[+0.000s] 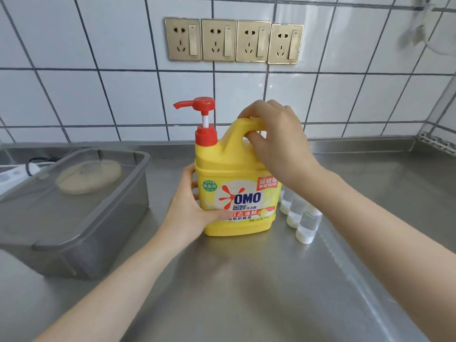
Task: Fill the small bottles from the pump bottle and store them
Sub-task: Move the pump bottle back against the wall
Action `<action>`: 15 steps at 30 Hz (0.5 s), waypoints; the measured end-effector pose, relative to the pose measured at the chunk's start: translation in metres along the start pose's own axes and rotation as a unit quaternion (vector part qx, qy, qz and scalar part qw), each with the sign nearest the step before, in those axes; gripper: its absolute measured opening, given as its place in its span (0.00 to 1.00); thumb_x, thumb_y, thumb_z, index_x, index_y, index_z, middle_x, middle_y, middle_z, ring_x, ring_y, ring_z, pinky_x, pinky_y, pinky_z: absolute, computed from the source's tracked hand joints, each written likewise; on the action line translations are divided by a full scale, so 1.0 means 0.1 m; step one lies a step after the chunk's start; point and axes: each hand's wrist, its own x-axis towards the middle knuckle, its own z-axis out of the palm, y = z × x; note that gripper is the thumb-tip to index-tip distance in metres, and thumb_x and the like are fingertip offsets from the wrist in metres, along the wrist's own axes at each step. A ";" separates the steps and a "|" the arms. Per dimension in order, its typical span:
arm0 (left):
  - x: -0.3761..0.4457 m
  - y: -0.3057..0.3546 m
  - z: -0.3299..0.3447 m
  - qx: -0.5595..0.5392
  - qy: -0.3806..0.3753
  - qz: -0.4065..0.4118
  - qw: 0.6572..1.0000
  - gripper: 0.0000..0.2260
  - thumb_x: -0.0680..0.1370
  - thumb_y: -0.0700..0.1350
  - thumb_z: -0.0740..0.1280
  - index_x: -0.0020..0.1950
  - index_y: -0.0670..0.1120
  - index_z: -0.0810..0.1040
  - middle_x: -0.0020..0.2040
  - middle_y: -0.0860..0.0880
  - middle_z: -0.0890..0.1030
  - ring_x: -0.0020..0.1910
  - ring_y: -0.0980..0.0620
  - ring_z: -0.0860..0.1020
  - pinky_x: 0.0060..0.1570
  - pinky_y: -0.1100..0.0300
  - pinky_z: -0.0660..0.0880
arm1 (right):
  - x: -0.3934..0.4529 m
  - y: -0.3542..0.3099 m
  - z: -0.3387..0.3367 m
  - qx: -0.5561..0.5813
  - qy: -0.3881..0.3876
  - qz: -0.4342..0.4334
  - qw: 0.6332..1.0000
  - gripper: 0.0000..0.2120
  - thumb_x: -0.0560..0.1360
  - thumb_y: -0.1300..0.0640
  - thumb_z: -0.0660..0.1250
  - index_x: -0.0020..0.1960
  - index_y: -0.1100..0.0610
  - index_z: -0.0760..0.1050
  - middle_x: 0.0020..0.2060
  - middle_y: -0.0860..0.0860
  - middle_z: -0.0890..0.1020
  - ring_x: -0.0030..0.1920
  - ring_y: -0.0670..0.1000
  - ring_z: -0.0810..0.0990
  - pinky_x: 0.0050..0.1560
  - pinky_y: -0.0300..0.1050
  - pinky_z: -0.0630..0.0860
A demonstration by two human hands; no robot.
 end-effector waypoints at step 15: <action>1.09 0.08 0.00 -0.043 0.017 -0.107 0.993 0.41 0.62 0.37 0.82 0.68 0.54 0.66 0.56 0.56 0.80 0.56 0.59 0.79 0.46 0.67 0.79 | 1.15 0.35 0.37 0.060 -0.124 0.071 0.988 0.17 0.70 0.66 0.66 0.54 0.50 0.79 0.46 0.47 0.78 0.52 0.54 0.73 0.51 0.46 0.70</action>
